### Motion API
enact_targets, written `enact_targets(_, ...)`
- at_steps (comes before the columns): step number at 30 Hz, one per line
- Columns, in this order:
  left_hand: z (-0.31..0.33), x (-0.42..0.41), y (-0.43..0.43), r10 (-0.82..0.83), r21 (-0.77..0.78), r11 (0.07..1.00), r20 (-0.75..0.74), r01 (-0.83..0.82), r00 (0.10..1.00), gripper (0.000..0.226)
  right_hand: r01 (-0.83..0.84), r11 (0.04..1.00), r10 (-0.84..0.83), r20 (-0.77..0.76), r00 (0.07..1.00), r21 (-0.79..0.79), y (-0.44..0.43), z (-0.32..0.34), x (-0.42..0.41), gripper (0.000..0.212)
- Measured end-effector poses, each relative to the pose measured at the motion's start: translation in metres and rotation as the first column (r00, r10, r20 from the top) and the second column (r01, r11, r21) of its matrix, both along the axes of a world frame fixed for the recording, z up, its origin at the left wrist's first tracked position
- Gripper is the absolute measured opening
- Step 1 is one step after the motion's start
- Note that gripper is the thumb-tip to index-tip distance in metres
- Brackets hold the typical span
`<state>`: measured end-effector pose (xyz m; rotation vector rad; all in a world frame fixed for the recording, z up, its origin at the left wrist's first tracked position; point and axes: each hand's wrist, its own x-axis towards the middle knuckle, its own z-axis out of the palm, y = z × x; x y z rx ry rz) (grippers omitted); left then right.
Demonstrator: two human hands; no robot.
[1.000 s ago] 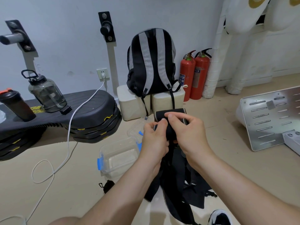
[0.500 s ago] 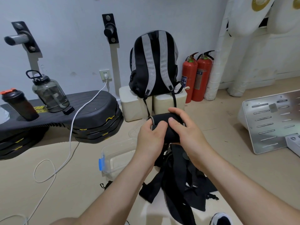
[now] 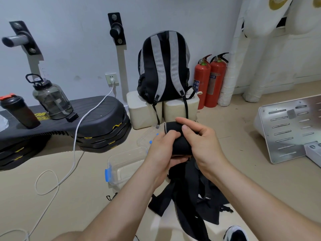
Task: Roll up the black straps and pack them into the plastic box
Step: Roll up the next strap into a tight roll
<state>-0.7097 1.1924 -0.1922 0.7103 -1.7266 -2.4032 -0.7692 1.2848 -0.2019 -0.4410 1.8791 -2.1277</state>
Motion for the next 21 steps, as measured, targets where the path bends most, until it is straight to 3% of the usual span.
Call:
enact_targets(2, 0.001, 0.003, -0.003, -0.048, 0.022, 0.999, -0.050, 0.049, 0.998, 0.019, -0.009, 0.997, 0.019, 0.112, 0.993, -0.081, 0.001, 0.001, -0.004, 0.028)
enact_targets(5, 0.003, 0.004, -0.002, -0.044, -0.274, 0.961, -0.080, 0.021, 0.996, 0.010, -0.035, 0.977, 0.084, 0.230, 0.970, -0.210, 0.003, 0.006, -0.003, 0.027)
enact_targets(7, 0.003, 0.002, 0.000, 0.014, -0.374, 0.926, -0.126, -0.060, 0.992, 0.005, -0.058, 0.970, 0.116, 0.241, 0.964, -0.236, 0.002, 0.009, 0.002, 0.028)
enact_targets(11, 0.005, -0.003, -0.001, 0.105, -0.282, 0.951, -0.099, -0.129, 0.990, 0.010, -0.057, 0.993, 0.063, 0.060, 0.996, -0.100, -0.001, 0.010, 0.004, 0.031)
enact_targets(15, 0.008, -0.004, -0.003, 0.039, -0.087, 0.996, 0.066, -0.033, 0.997, 0.018, -0.060, 0.998, 0.061, -0.132, 0.989, 0.012, -0.002, 0.008, 0.006, 0.028)
enact_targets(17, 0.007, -0.002, -0.006, -0.047, -0.099, 0.993, 0.118, 0.059, 0.992, 0.021, -0.022, 0.999, 0.026, -0.142, 0.990, 0.027, -0.001, 0.007, 0.007, 0.027)
enact_targets(21, 0.004, 0.001, -0.011, -0.131, -0.150, 0.980, 0.003, 0.130, 0.991, 0.025, 0.046, 0.995, -0.044, 0.031, 0.999, -0.092, 0.002, 0.010, 0.001, 0.023)
